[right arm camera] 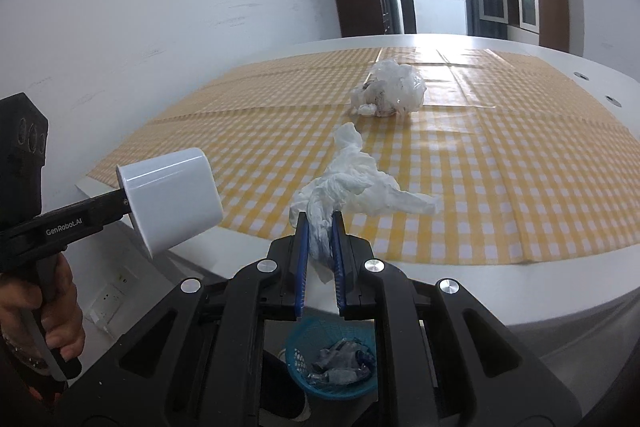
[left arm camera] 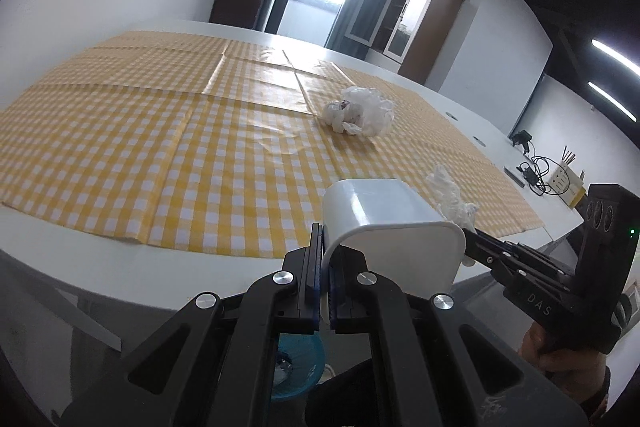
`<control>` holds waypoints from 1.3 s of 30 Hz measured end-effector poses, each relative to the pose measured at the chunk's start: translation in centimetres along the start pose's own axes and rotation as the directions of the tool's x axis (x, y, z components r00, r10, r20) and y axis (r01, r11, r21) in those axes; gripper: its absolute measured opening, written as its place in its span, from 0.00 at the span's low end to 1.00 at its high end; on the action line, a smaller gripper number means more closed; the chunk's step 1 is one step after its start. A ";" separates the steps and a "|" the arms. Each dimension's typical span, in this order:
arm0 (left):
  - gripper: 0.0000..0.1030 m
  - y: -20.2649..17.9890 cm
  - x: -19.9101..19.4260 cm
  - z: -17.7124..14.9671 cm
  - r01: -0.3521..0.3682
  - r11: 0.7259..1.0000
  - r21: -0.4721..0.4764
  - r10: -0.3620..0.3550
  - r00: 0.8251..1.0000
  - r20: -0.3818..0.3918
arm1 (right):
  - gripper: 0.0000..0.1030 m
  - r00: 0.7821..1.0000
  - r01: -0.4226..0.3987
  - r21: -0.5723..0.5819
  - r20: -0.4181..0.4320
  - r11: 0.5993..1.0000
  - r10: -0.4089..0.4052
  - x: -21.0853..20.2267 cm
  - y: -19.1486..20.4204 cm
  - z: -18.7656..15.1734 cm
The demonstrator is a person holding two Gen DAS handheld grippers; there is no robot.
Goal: Collect trash
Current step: 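Carry the white cup and tissue down over the blue wastebasket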
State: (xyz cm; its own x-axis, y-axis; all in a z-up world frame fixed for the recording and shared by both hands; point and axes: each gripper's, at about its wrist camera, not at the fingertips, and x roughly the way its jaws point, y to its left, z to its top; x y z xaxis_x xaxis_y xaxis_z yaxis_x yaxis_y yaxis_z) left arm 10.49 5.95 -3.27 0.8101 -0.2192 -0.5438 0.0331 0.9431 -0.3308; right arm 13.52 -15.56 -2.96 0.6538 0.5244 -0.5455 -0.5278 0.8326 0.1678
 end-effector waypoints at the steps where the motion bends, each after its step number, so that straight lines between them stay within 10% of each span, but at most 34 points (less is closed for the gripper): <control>1: 0.02 -0.3 -0.6 -0.4 0.010 1.000 0.006 -0.010 1.000 0.012 | 0.10 1.000 -0.002 -0.003 0.000 1.000 0.002 -0.4 0.2 -0.4; 19: 0.02 -1.1 -4.3 -11.2 -0.037 0.998 0.045 0.040 0.997 -0.064 | 0.10 0.989 -0.068 -0.073 -0.139 0.995 0.057 -5.5 3.3 -12.9; 39: 0.01 6.4 8.3 -17.9 -0.105 0.994 -0.029 0.088 0.931 -0.355 | 0.10 0.898 -0.021 0.012 -0.439 1.000 0.024 8.0 -0.3 -20.3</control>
State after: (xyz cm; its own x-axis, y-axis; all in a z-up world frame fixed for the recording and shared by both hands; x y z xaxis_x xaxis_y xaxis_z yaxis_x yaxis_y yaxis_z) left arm 6.91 5.66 -23.71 0.5487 -0.2101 -0.8092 -0.0686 0.9533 -0.2940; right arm 7.92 -15.21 -24.10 0.3363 0.4128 -0.8464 -0.5348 0.8235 0.1892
